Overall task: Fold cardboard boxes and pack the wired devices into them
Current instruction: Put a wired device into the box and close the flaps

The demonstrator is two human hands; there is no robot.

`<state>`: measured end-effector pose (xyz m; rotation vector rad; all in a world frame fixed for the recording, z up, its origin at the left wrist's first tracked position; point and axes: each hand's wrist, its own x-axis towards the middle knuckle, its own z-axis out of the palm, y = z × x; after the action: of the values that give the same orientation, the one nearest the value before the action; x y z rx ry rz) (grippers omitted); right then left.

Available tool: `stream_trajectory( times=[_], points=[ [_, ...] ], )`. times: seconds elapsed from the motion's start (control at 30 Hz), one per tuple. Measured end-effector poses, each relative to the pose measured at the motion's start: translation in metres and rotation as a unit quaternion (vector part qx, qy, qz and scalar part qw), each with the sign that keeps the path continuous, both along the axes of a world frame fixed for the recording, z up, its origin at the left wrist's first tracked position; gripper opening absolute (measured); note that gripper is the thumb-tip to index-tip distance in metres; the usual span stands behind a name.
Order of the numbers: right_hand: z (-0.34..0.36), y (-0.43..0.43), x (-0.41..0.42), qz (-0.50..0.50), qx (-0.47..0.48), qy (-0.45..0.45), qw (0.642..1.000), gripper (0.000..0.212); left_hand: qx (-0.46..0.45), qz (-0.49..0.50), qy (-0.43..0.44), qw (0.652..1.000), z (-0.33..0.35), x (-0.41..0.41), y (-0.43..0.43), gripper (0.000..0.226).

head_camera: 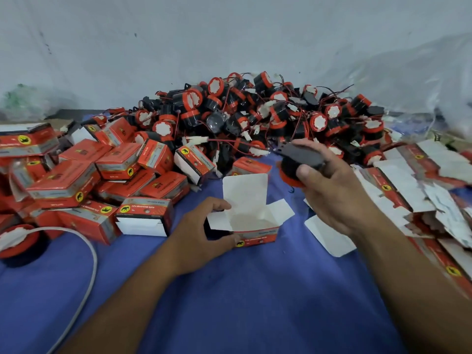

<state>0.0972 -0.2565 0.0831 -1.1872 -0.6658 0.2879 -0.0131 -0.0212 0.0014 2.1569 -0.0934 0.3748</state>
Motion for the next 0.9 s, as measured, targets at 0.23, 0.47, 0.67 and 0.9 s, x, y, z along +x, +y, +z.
stream_trajectory(
  times=[0.23, 0.47, 0.67, 0.9],
  points=[
    [-0.011, 0.013, -0.006, 0.014, -0.025, 0.004, 1.000, 0.042, -0.007, 0.008, 0.006, 1.000, -0.001, -0.001, 0.001, 0.048],
    [0.027, 0.011, -0.009, -0.027, 0.123, 0.187, 0.974, 0.036, -0.004, -0.001, 0.003, 1.000, -0.004, 0.001, 0.003, 0.049],
    [0.018, 0.026, -0.028, -0.004, -0.131, 0.150, 0.980, 0.018, 0.023, 0.023, -0.007, 0.999, -0.003, 0.000, 0.001, 0.049],
    [0.000, 0.020, -0.027, -0.074, -0.412, -0.133, 0.899, 0.055, 0.053, 0.037, -0.021, 0.998, -0.001, 0.000, -0.002, 0.052]
  ],
)
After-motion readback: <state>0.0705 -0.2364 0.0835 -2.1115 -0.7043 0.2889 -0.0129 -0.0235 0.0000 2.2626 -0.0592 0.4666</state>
